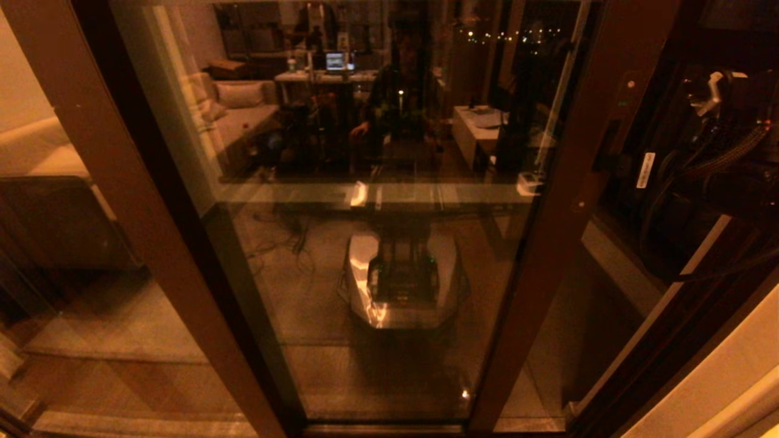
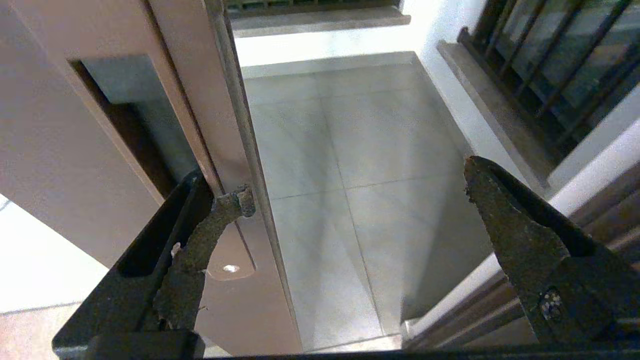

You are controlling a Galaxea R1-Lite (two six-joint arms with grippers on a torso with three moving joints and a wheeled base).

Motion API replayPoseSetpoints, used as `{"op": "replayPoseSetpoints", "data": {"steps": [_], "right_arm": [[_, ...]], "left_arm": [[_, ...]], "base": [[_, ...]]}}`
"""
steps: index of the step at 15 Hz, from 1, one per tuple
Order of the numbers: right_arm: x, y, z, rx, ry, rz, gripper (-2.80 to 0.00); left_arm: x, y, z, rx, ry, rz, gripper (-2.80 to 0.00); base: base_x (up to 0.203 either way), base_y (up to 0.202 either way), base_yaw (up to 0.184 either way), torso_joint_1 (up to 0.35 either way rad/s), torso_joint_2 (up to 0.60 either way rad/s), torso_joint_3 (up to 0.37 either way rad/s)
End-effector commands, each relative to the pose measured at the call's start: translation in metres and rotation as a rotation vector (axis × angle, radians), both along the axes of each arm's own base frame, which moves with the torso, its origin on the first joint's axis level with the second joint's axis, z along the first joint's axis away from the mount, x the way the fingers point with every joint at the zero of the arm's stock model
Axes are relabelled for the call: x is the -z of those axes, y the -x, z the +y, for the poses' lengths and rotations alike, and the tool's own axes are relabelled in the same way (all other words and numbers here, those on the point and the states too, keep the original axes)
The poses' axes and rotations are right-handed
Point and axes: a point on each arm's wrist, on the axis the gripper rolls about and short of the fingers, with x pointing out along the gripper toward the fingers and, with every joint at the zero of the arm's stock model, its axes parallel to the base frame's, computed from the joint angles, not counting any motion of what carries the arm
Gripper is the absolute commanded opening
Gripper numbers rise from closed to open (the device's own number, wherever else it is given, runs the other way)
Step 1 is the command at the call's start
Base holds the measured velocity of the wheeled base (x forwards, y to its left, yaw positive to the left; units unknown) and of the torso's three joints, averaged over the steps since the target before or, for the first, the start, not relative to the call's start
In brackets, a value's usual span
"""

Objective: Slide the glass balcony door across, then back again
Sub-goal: Close the slid door

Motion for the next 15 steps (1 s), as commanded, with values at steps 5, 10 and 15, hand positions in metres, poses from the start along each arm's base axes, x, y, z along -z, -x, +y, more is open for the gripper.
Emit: {"op": "replayPoseSetpoints", "data": {"steps": [5,10,15], "right_arm": [[0.002,-0.011,-0.016,0.019,-0.007,0.006,0.0],[0.004,-0.017,-0.026,0.047,-0.009,0.011,0.0],[-0.003,-0.008,-0.029,0.051,-0.008,-0.014,0.0]], "left_arm": [[0.0,0.0,0.0,0.0,0.0,-0.001,-2.8],[0.0,0.0,0.0,0.0,0.0,-0.001,-2.8],[0.0,0.0,0.0,0.0,0.0,-0.001,-2.8]], "base": [[0.0,0.0,0.0,0.0,0.0,0.0],[0.0,0.0,0.0,0.0,0.0,0.0],[0.0,0.0,0.0,0.0,0.0,0.0]]}}
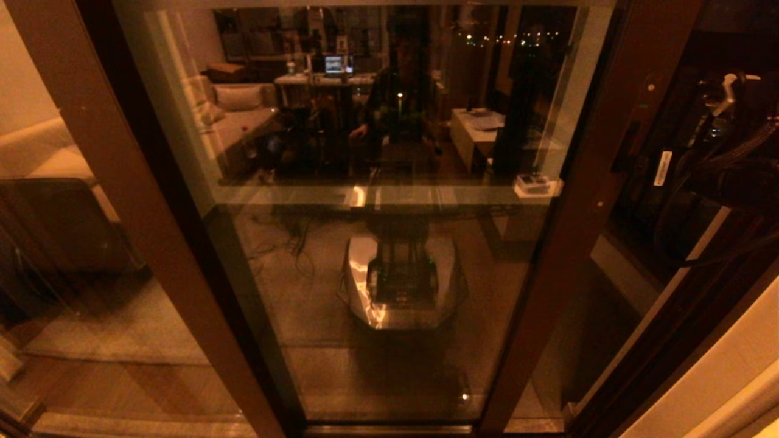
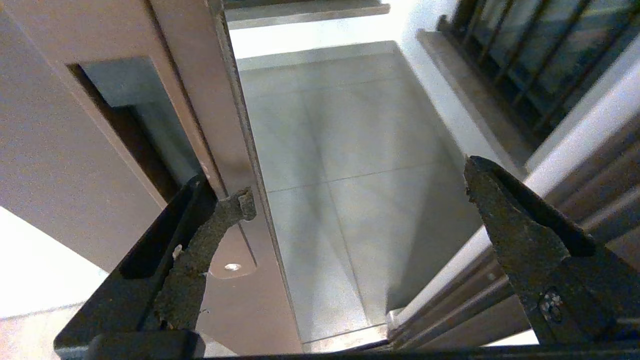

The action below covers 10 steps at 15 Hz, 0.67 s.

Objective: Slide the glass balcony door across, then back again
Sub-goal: Close the slid door

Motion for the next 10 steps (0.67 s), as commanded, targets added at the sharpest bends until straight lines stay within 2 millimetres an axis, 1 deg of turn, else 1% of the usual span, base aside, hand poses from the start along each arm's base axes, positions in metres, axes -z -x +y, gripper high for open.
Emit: {"op": "replayPoseSetpoints", "data": {"steps": [1,7,10], "right_arm": [[-0.005,0.005,0.0,-0.007,-0.002,-0.024,0.0],[-0.006,0.005,-0.011,0.004,-0.005,-0.027,0.0],[-0.005,0.007,-0.011,0.001,-0.004,-0.025,0.0]], "left_arm": [[0.0,0.0,0.0,-0.001,0.0,-0.002,-2.8],[0.0,0.0,0.0,-0.001,0.0,-0.002,-2.8],[0.0,0.0,0.0,-0.001,0.0,-0.002,-2.8]], "base": [[0.0,0.0,0.0,0.0,0.0,0.0],[0.0,0.0,0.0,0.0,0.0,0.0],[0.0,0.0,0.0,0.0,0.0,0.0]]}}
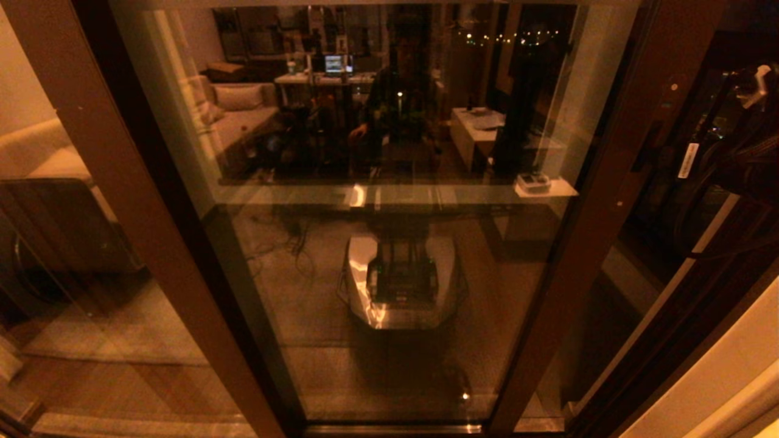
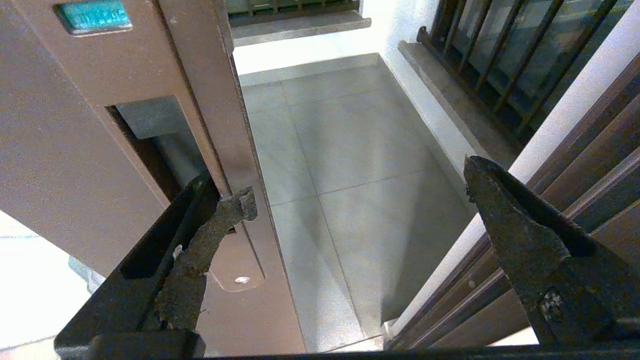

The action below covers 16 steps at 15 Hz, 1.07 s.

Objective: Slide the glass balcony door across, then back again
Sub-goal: Close the slid door

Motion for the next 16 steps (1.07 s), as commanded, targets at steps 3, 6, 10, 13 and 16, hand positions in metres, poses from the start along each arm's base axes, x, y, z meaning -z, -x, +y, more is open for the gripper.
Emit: {"op": "replayPoseSetpoints", "data": {"steps": [3,6,10,13,16], "right_arm": [[-0.004,0.011,-0.001,0.002,0.002,-0.011,0.0],[-0.006,0.021,0.0,0.001,0.005,-0.018,0.0],[-0.01,0.03,0.001,0.001,0.006,-0.033,0.0],[-0.009,0.029,0.001,-0.001,0.006,-0.029,0.0],[-0.003,0.021,0.0,0.002,0.004,-0.007,0.0]], "left_arm": [[0.0,0.0,0.0,0.0,0.0,-0.001,-2.8],[0.0,0.0,0.0,0.0,0.0,-0.003,-2.8],[0.0,0.0,0.0,0.0,0.0,-0.001,-2.8],[0.0,0.0,0.0,0.0,0.0,-0.001,-2.8],[0.0,0.0,0.0,0.001,0.0,-0.001,-2.8]], "base": [[0.0,0.0,0.0,0.0,0.0,0.0],[0.0,0.0,0.0,0.0,0.0,0.0],[0.0,0.0,0.0,0.0,0.0,0.0],[0.0,0.0,0.0,0.0,0.0,0.0],[0.0,0.0,0.0,0.0,0.0,0.0]]}}
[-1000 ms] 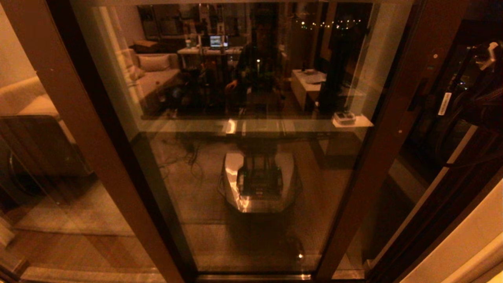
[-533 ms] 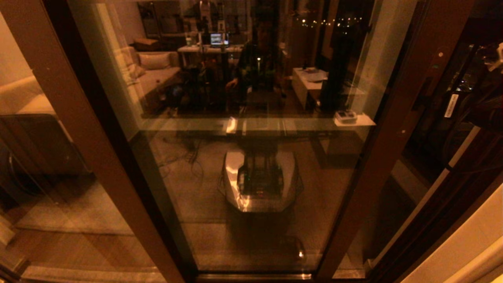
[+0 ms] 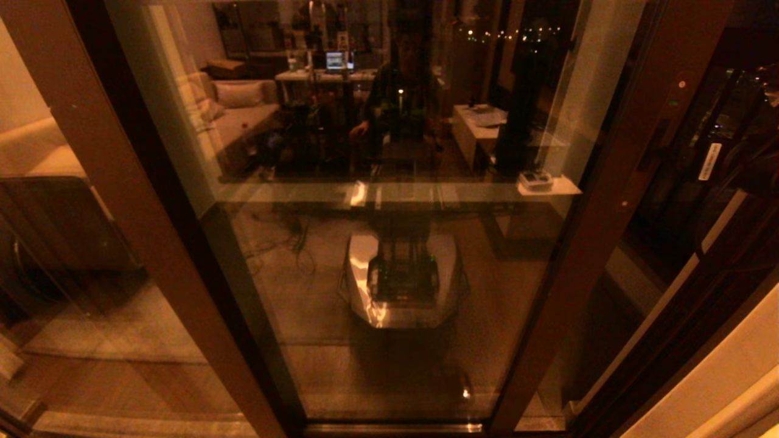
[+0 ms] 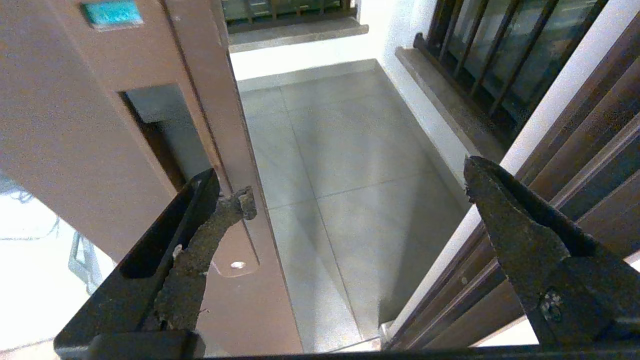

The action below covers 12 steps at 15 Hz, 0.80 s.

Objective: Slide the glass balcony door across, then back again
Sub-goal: Close the slid door

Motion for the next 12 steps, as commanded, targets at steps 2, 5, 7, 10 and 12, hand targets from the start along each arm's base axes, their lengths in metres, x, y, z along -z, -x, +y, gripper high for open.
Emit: {"op": "replayPoseSetpoints", "data": {"steps": [2,5,7,10,12], "right_arm": [[0.007,-0.011,-0.007,0.014,-0.004,0.023,0.0],[0.008,-0.014,-0.012,0.012,-0.009,0.025,0.0],[0.008,-0.014,-0.013,0.011,-0.009,0.025,0.0],[0.008,-0.015,-0.015,0.02,-0.008,0.026,0.0],[0.008,-0.013,-0.016,0.021,-0.008,0.024,0.0]], "left_arm": [[0.0,0.0,0.0,-0.001,0.0,-0.002,-2.8],[0.0,0.0,0.0,-0.001,0.0,-0.002,-2.8],[0.0,0.0,0.0,-0.001,0.0,-0.002,-2.8],[0.0,0.0,0.0,-0.001,0.0,-0.002,-2.8],[0.0,0.0,0.0,-0.001,0.0,-0.002,-2.8]], "base": [[0.0,0.0,0.0,0.0,0.0,0.0],[0.0,0.0,0.0,0.0,0.0,0.0],[0.0,0.0,0.0,0.0,0.0,0.0],[0.0,0.0,0.0,0.0,0.0,0.0],[0.0,0.0,0.0,0.0,0.0,0.0]]}}
